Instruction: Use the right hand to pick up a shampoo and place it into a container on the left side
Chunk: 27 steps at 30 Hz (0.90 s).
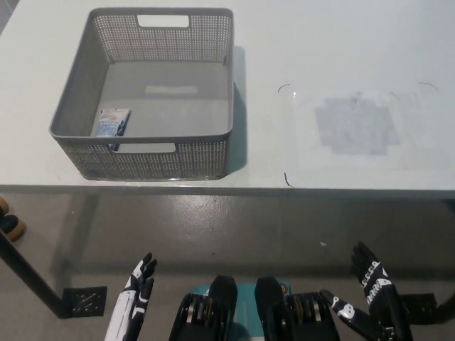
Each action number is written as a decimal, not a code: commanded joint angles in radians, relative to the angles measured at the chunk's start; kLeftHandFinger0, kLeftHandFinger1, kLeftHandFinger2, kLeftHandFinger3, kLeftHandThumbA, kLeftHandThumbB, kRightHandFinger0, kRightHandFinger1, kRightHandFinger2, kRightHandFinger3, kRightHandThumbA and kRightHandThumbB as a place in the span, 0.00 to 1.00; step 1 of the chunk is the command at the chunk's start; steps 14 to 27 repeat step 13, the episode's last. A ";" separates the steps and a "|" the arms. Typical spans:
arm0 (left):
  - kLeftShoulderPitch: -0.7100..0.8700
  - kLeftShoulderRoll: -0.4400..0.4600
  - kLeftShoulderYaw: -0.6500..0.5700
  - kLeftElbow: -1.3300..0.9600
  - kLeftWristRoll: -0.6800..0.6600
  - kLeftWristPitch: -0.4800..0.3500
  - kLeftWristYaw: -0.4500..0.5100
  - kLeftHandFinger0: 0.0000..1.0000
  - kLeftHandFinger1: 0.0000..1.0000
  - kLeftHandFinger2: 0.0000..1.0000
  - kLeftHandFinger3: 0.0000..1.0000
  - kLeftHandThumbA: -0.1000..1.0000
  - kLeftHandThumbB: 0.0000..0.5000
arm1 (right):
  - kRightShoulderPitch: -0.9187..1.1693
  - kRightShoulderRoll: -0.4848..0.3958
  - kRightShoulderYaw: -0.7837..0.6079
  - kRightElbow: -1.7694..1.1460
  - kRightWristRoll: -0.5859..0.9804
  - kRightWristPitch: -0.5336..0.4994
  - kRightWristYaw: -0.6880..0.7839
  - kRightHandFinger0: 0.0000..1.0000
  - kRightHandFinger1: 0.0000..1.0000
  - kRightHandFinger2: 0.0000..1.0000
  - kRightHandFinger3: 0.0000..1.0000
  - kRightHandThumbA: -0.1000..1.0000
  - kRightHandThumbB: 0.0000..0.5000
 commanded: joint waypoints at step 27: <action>0.014 0.000 0.009 -0.009 -0.011 -0.037 0.017 1.00 1.00 1.00 1.00 1.00 0.57 | 0.007 0.003 -0.008 -0.025 0.040 -0.033 0.060 1.00 1.00 1.00 1.00 0.94 0.36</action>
